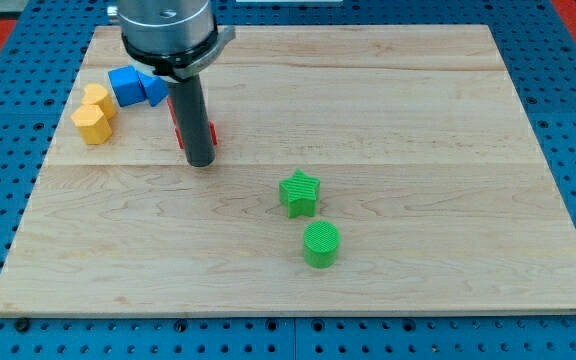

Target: Push the green star closer to yellow hexagon

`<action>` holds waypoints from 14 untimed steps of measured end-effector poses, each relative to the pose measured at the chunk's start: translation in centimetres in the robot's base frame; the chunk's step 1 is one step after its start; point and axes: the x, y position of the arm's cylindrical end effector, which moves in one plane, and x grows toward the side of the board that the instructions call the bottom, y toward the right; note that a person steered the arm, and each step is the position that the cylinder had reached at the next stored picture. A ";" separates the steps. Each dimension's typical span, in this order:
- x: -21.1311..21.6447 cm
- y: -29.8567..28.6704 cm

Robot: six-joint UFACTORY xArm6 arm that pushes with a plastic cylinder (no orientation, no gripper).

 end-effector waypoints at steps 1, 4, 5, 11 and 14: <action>0.2 0.1; -1.7 6.6; -2.0 5.1; 2.2 19.9; 6.6 9.8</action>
